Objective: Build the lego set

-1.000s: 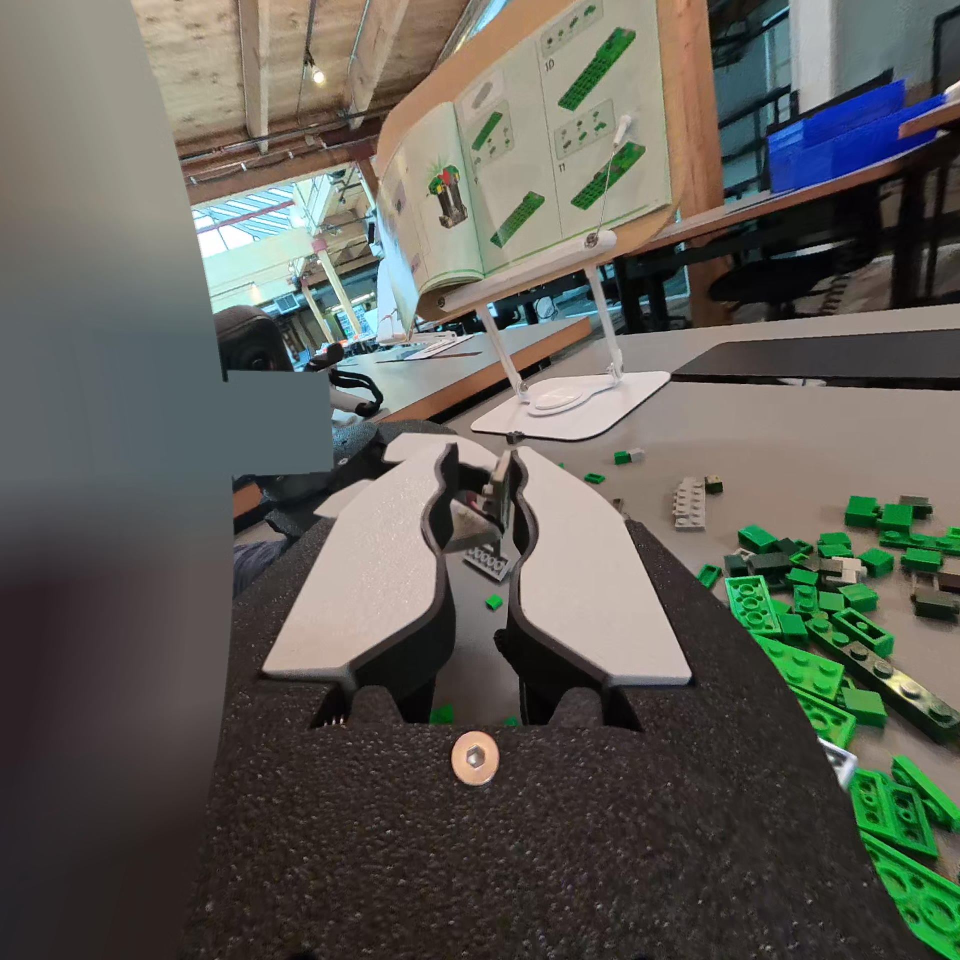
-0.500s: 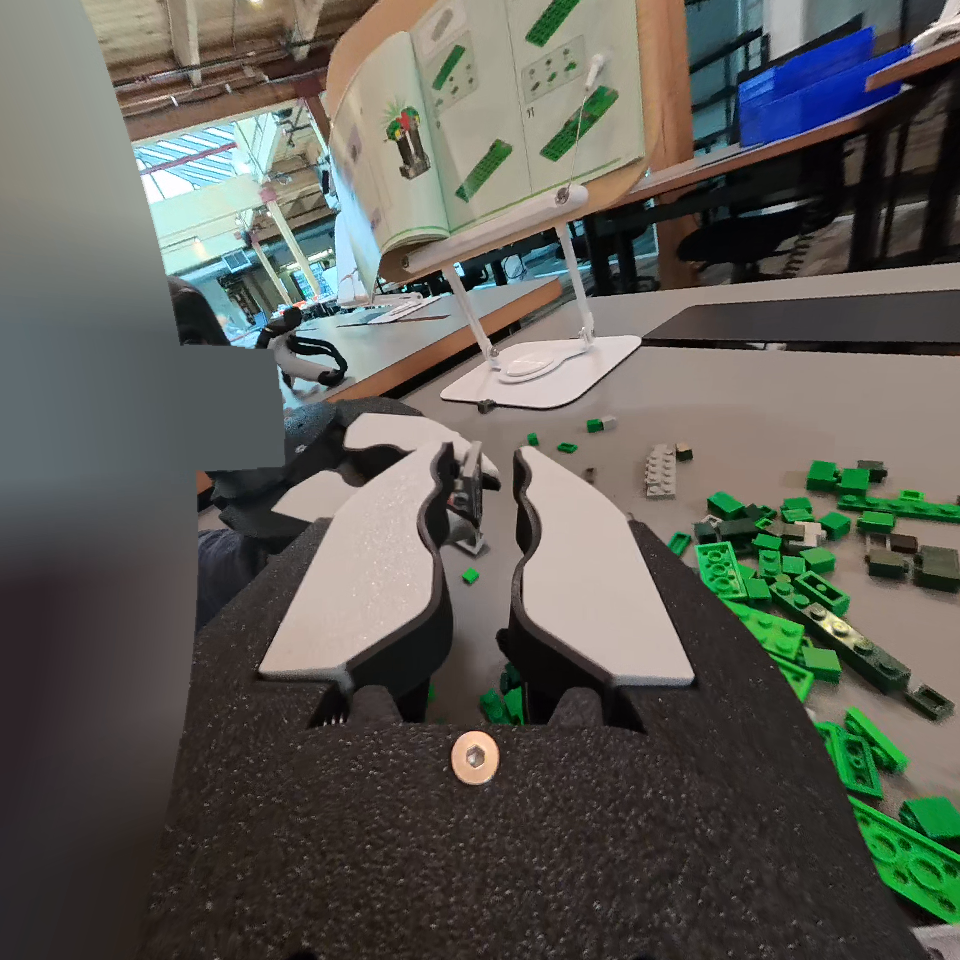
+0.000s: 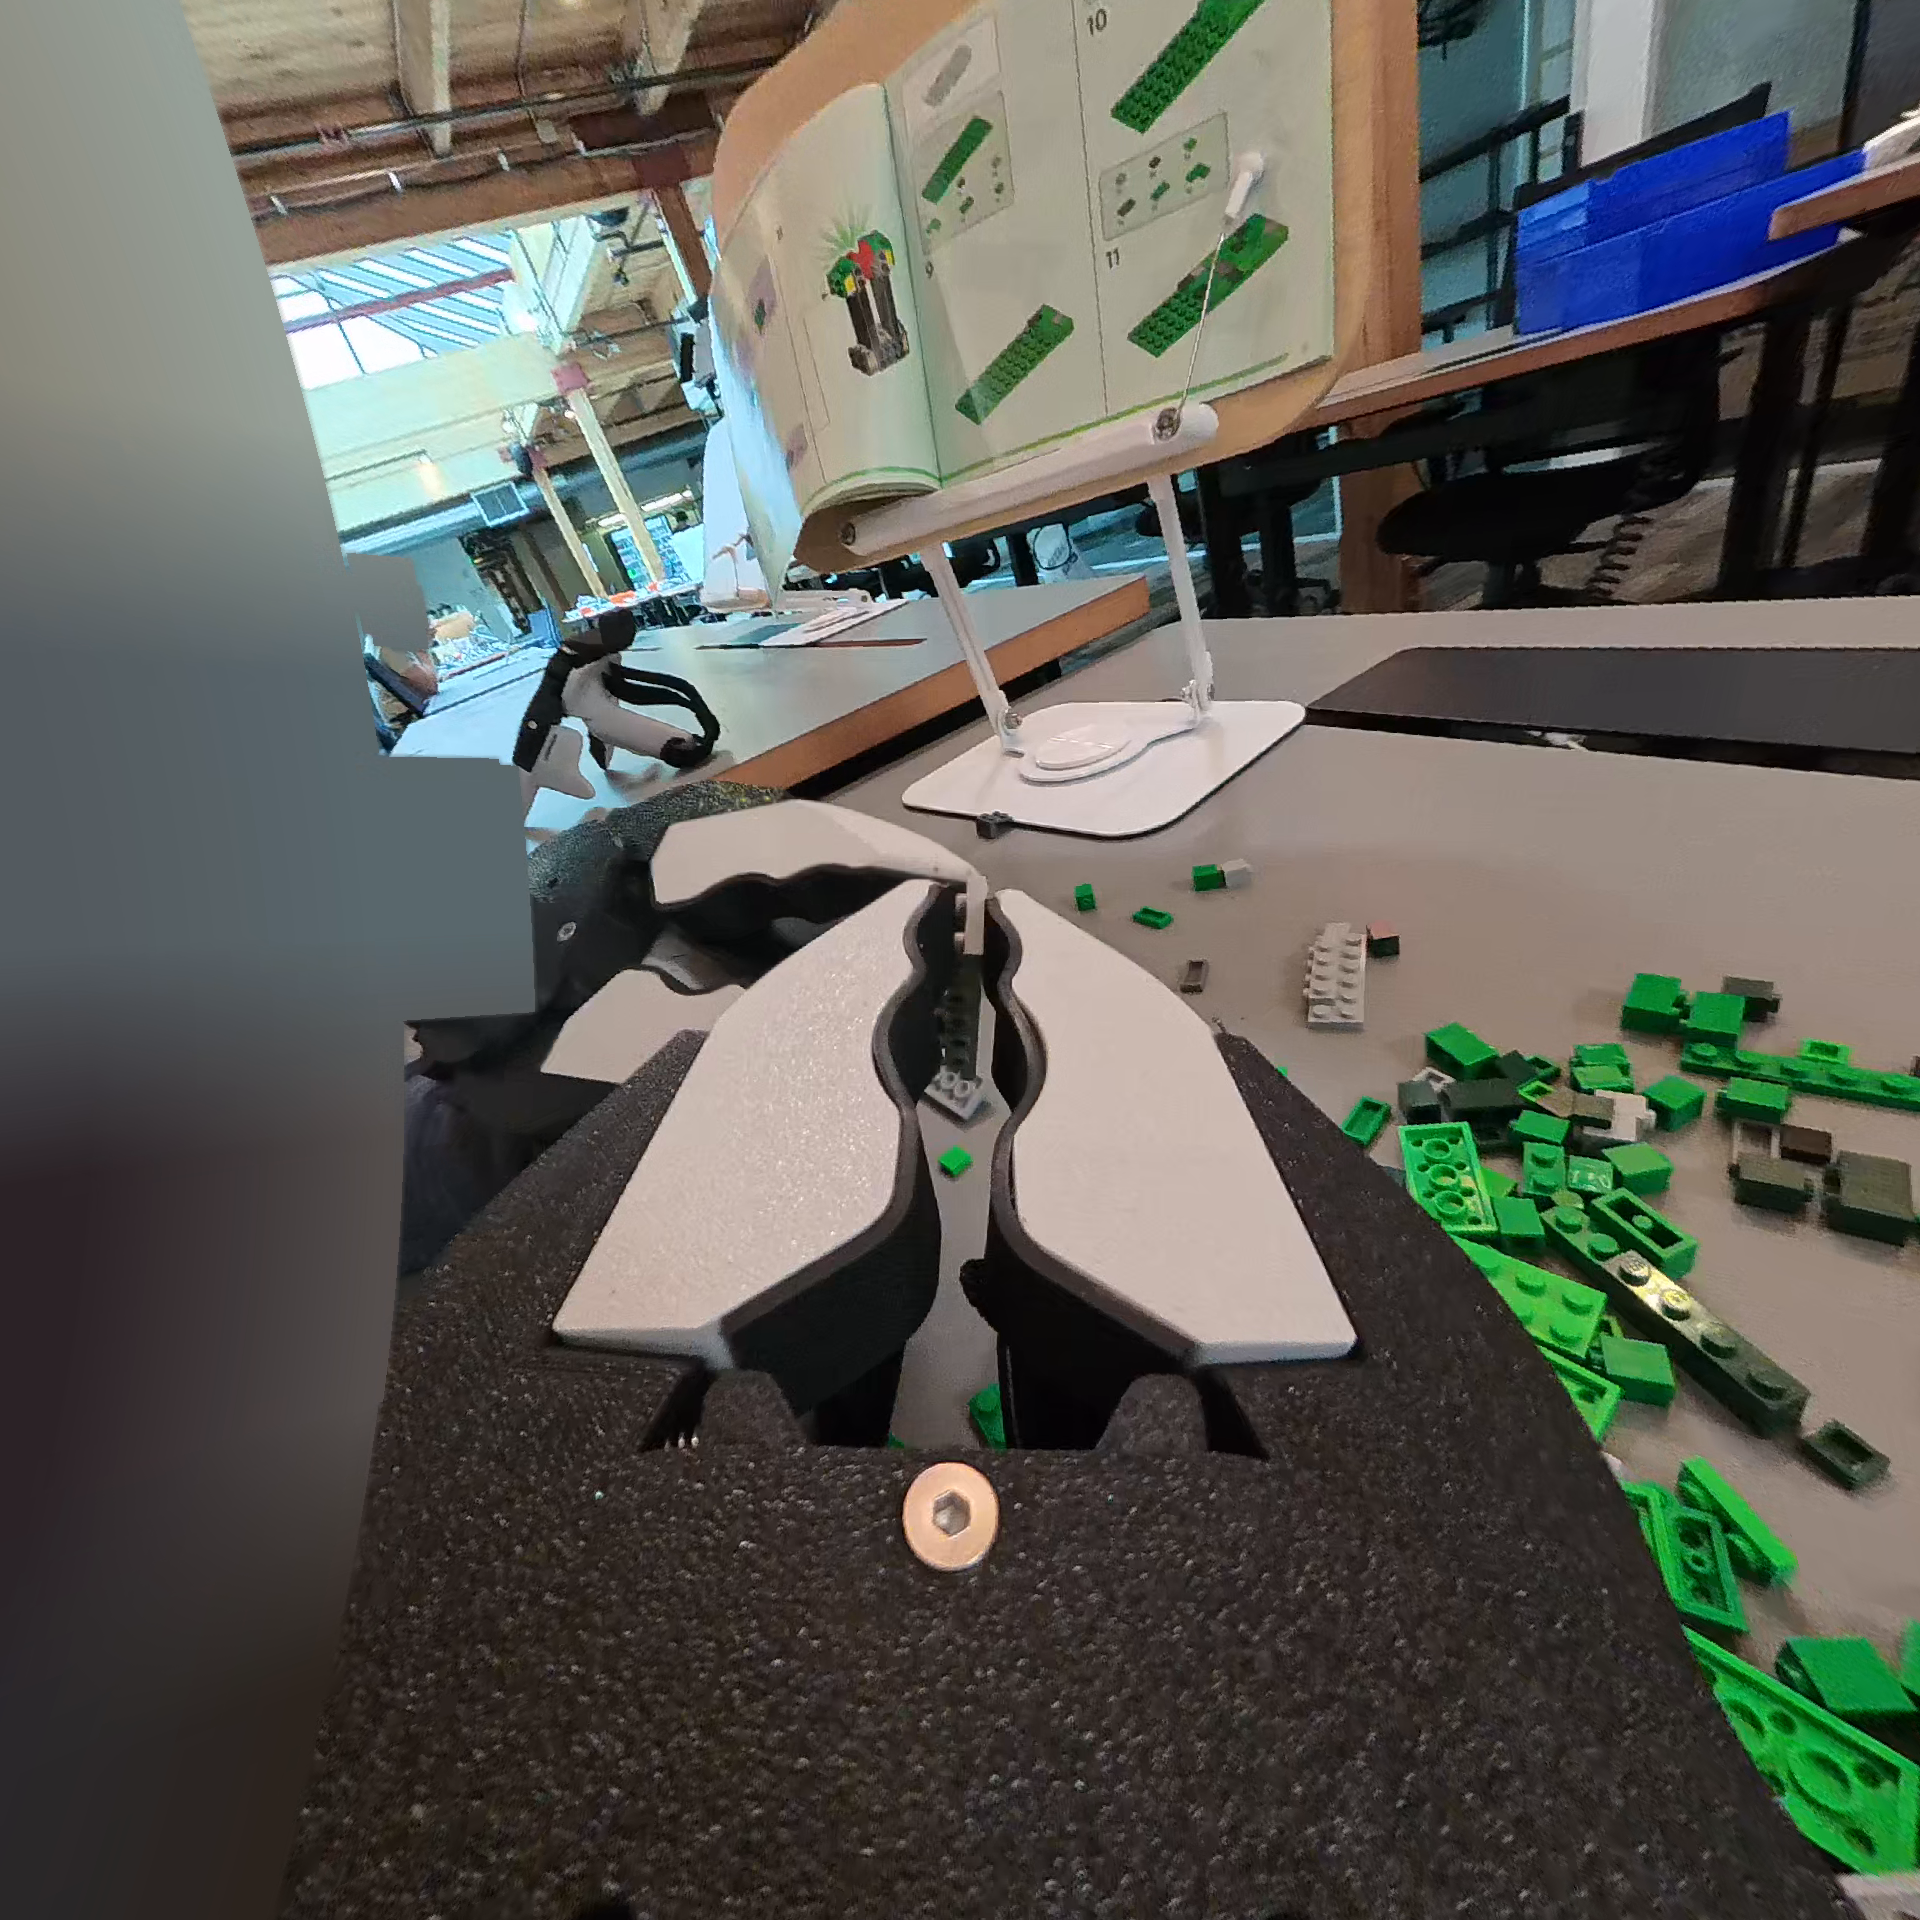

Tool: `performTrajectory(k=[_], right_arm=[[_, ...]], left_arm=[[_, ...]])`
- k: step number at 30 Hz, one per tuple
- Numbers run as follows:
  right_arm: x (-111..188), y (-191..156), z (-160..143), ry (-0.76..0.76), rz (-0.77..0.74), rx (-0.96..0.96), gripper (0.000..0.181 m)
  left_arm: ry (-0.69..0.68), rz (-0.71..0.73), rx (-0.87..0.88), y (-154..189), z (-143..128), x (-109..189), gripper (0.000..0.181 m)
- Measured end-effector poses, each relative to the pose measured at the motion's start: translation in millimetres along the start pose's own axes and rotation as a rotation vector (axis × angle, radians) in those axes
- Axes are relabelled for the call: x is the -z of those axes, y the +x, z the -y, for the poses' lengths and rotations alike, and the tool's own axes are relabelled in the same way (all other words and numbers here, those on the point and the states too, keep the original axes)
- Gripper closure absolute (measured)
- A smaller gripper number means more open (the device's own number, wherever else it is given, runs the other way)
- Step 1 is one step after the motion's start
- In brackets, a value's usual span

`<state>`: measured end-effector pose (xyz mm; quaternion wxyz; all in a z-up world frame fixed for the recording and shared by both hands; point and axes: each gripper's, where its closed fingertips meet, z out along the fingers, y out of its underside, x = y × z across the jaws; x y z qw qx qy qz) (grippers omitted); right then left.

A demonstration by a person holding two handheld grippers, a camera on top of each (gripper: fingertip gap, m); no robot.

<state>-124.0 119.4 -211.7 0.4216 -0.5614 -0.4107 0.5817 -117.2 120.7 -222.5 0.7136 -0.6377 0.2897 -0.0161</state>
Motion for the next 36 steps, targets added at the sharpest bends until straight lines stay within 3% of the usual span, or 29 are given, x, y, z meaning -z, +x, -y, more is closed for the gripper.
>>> performTrajectory(k=[7,15,19,25,30,31,32,36], right_arm=[[0.4,-0.2,1.9,0.014,-0.002,0.006,0.176],[-1.0,1.2,2.6,0.066,-0.082,-0.058,0.175],[3.9,17.3,3.3,0.095,-0.115,-0.161,0.176],[2.2,24.6,-7.9,0.008,-0.082,-0.193,0.176],[-1.8,21.7,-16.5,-0.056,-0.047,-0.167,0.176],[-2.2,21.0,-17.8,-0.070,-0.044,-0.153,0.176],[-2.4,20.4,-18.2,-0.077,-0.041,-0.141,0.176],[-3.7,17.5,-21.4,-0.121,-0.024,-0.096,0.176]], left_arm=[[-0.027,-0.046,0.020,2.8,-0.4,-1.0,0.166],[-0.122,0.114,-0.429,-3.6,-0.4,1.3,0.167],[-0.114,0.112,-0.608,4.6,0.6,3.0,0.181],[-0.212,0.044,-0.448,7.6,-24.5,-5.0,0.181],[-0.175,0.024,-0.202,-3.8,-26.7,-3.0,0.181],[-0.163,0.011,-0.184,-2.3,-25.9,-3.1,0.179],[-0.154,0.008,-0.173,-1.5,-24.8,-3.4,0.166],[-0.144,-0.033,-0.191,7.2,-24.6,-4.6,0.168]])
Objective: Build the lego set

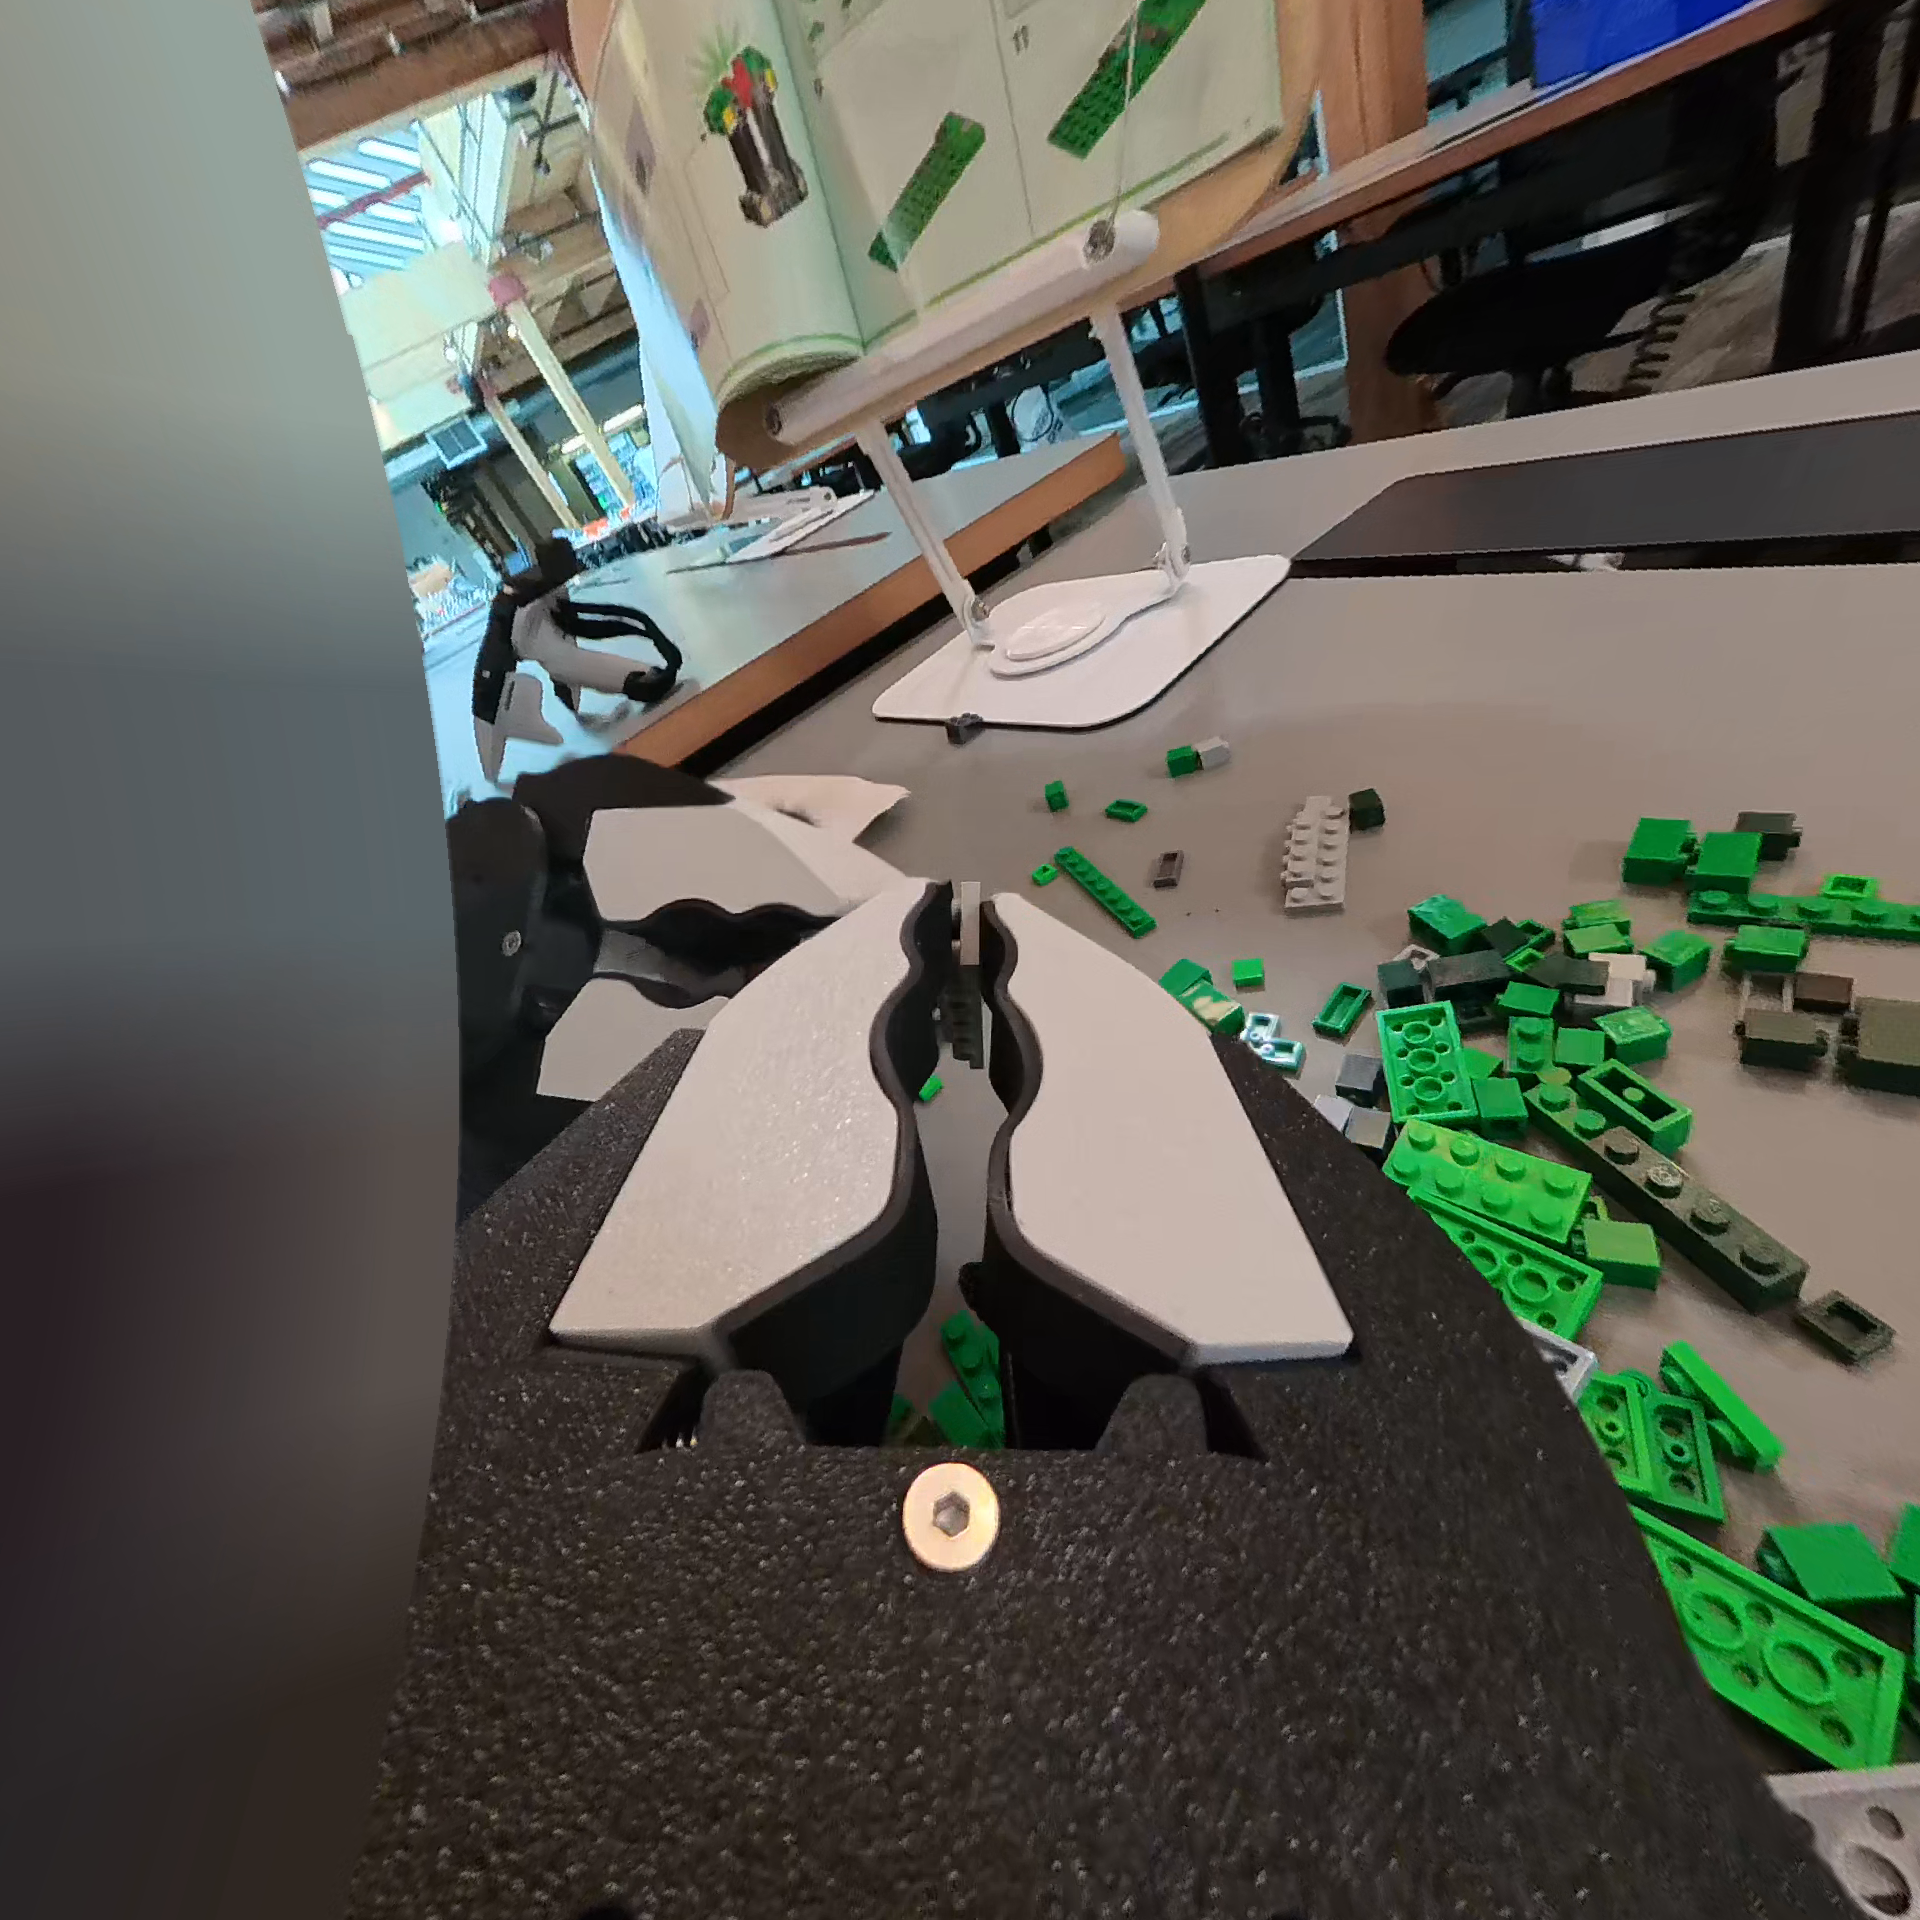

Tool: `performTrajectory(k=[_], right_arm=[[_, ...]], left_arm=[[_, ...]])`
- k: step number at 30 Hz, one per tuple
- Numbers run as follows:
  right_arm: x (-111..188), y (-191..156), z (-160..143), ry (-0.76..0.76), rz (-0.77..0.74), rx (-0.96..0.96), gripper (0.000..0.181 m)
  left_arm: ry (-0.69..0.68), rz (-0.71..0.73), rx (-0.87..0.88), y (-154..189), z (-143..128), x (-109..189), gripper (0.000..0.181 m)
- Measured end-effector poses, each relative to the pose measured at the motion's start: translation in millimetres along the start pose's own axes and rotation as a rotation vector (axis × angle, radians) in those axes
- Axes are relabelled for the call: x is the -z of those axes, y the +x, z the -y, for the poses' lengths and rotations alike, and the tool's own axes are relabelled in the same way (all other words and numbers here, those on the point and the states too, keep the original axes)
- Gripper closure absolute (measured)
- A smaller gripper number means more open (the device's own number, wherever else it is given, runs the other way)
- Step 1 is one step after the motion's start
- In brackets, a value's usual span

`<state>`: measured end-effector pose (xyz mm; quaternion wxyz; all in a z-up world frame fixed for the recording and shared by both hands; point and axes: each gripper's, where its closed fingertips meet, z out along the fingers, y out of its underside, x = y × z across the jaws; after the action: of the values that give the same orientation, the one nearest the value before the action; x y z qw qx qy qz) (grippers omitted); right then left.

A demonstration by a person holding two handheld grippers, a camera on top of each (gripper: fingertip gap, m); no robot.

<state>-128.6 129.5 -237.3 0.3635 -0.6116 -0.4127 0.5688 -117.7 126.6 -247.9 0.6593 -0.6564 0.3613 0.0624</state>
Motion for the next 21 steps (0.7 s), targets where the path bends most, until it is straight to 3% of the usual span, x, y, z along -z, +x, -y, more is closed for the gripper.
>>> performTrajectory(k=[4,9,12,17,21], right_arm=[[0.1,-0.2,-5.3,-0.066,0.036,0.012,0.176],[6.5,6.7,-6.0,-0.105,0.060,-0.009,0.176],[5.8,8.7,-11.5,-0.136,0.066,-0.015,0.176],[2.7,2.4,-12.7,-0.125,0.107,-0.017,0.176],[0.3,-1.1,-19.0,-0.167,0.109,0.041,0.175]], left_arm=[[-0.014,-0.009,0.037,0.3,-3.4,-1.1,0.161],[-0.018,-0.015,0.145,-5.4,-8.1,-1.0,0.181],[-0.006,0.034,0.174,-17.5,-10.5,1.8,0.181],[0.094,-0.138,0.248,2.8,4.6,2.2,0.164],[0.035,-0.120,0.172,6.1,-2.7,-0.8,0.172]])
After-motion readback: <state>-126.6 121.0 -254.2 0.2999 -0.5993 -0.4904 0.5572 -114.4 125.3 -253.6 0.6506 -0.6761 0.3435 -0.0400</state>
